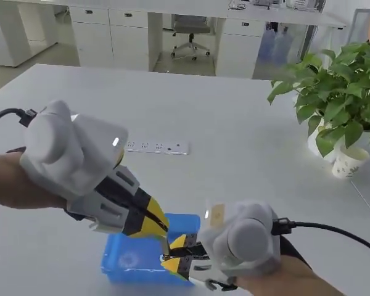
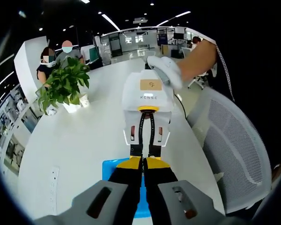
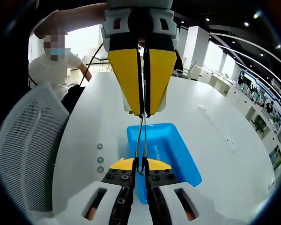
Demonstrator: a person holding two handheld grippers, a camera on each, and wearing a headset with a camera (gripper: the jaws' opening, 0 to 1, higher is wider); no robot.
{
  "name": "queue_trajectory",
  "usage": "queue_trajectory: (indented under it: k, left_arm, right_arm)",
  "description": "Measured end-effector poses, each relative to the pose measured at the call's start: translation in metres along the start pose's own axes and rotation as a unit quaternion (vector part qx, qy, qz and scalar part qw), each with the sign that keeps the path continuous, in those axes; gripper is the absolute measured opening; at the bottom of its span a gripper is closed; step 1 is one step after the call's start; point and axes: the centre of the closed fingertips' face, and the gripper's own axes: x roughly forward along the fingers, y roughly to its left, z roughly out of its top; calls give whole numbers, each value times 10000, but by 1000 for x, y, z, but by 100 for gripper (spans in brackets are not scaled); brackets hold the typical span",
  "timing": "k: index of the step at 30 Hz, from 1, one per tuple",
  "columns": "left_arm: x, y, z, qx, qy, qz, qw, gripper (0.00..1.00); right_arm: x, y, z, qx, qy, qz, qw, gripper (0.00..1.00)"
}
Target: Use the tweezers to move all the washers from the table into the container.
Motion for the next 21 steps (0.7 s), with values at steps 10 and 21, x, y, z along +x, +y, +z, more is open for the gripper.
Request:
queue_trajectory:
  k: [10, 21]
  left_arm:
    - [12, 19, -14, 6, 61, -5, 10000, 4]
    - [33, 32, -33, 18, 209, -107, 9997, 4]
  right_arm:
    - [11, -18, -14, 49, 85, -8, 10000, 9]
    - [27, -29, -36, 299, 197, 31, 9994, 9]
